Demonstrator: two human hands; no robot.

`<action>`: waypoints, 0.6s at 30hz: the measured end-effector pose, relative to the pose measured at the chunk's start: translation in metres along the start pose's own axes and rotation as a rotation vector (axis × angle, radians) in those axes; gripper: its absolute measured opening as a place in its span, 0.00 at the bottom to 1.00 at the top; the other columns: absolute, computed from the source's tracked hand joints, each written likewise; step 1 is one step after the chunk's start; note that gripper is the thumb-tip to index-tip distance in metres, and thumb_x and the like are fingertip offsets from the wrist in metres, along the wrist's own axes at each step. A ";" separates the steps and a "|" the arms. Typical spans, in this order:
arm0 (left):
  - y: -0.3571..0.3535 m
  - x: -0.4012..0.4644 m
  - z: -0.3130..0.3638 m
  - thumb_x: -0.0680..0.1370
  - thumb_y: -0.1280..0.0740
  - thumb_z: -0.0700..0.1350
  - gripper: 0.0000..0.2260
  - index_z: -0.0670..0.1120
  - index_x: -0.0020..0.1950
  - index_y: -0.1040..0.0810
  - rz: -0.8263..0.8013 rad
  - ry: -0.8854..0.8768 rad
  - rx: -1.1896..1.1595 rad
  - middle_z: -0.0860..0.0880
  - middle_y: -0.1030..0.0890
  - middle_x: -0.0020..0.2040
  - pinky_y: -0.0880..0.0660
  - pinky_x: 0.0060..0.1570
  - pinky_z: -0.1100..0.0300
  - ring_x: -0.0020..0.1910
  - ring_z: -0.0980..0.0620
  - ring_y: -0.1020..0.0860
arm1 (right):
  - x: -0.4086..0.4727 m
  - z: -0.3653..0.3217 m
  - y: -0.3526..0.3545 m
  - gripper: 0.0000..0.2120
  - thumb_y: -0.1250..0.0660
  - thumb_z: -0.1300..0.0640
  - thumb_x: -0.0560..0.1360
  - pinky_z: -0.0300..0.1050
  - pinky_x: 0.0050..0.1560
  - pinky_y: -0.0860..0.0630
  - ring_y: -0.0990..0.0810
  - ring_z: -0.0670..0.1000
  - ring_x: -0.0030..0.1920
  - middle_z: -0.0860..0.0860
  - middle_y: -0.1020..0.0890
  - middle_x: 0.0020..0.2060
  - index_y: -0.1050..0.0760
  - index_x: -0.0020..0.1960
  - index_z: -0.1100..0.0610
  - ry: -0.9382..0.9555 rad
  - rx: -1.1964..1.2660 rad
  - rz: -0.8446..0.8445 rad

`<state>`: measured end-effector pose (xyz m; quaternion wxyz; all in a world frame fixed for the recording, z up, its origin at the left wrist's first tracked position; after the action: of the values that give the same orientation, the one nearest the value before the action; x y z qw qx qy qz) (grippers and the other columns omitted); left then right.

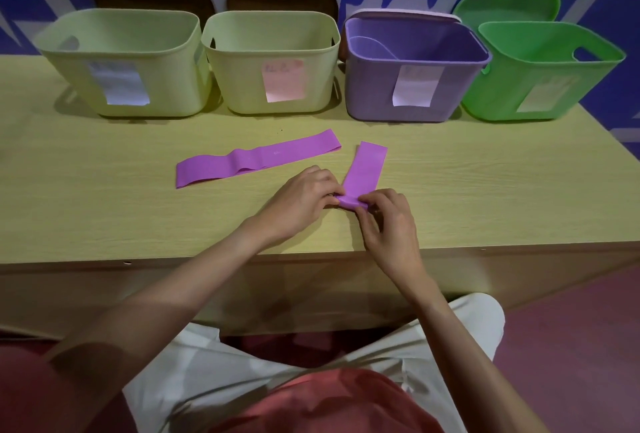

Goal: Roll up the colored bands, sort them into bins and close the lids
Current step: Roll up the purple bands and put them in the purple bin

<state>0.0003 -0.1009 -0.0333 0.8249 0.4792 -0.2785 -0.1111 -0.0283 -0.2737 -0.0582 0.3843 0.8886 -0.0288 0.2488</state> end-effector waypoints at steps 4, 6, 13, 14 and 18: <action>-0.002 0.004 -0.003 0.78 0.33 0.41 0.08 0.42 0.55 0.18 -0.002 0.025 -0.038 0.47 0.23 0.51 0.32 0.52 0.62 0.52 0.51 0.27 | 0.002 0.007 0.000 0.08 0.29 0.59 0.74 0.40 0.44 0.32 0.28 0.49 0.46 0.50 0.22 0.45 0.22 0.52 0.58 -0.006 -0.013 -0.024; -0.005 0.003 -0.005 0.79 0.34 0.41 0.09 0.43 0.57 0.19 -0.011 0.056 -0.085 0.49 0.23 0.51 0.31 0.52 0.62 0.52 0.53 0.27 | 0.003 0.008 -0.001 0.06 0.30 0.60 0.75 0.40 0.44 0.32 0.27 0.50 0.45 0.50 0.22 0.44 0.23 0.51 0.58 -0.016 -0.007 -0.019; -0.014 -0.006 0.003 0.74 0.28 0.39 0.07 0.43 0.51 0.17 0.240 0.391 -0.328 0.53 0.18 0.43 0.25 0.44 0.70 0.43 0.56 0.20 | 0.007 0.012 -0.002 0.06 0.29 0.59 0.74 0.38 0.42 0.35 0.25 0.51 0.44 0.50 0.22 0.42 0.23 0.49 0.58 -0.050 0.043 -0.036; -0.016 -0.007 0.005 0.73 0.27 0.40 0.05 0.43 0.49 0.17 0.282 0.438 -0.348 0.53 0.17 0.42 0.26 0.43 0.72 0.41 0.57 0.19 | 0.007 0.013 -0.002 0.06 0.29 0.59 0.74 0.38 0.42 0.35 0.25 0.51 0.44 0.50 0.22 0.42 0.23 0.49 0.58 -0.055 0.052 -0.039; -0.019 -0.009 0.010 0.72 0.26 0.40 0.04 0.45 0.46 0.14 0.360 0.530 -0.385 0.52 0.15 0.41 0.25 0.43 0.67 0.39 0.59 0.19 | 0.010 0.014 0.001 0.08 0.26 0.60 0.71 0.41 0.40 0.30 0.25 0.51 0.41 0.49 0.22 0.40 0.22 0.47 0.59 -0.050 0.086 -0.059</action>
<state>-0.0116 -0.1143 -0.0492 0.9497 0.2710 -0.1088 0.1133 -0.0137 -0.2823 -0.0610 0.3519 0.9108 -0.0016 0.2160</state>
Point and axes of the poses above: each hand's wrist, its own x-axis towards the middle knuckle, its own y-axis out of the back of the hand, z = x × y, the point moved 2 cm from there along x, towards the middle knuckle
